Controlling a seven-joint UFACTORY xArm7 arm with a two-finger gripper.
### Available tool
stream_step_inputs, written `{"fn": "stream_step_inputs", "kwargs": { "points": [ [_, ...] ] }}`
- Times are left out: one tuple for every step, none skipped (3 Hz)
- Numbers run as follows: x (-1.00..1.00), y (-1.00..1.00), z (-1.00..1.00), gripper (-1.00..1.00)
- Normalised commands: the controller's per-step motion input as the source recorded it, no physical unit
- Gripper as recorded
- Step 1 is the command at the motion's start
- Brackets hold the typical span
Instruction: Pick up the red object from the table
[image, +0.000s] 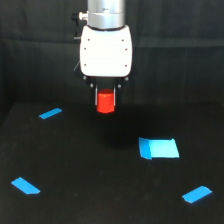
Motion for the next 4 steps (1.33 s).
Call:
{"fn": "stream_step_inputs", "kwargs": {
  "points": [
    [0.04, -0.01, -0.04, -0.93],
    [0.1, -0.05, -0.01, -0.94],
    [0.08, -0.02, 0.1, -0.99],
    [0.07, 0.0, 0.04, -0.9]
  ]
}}
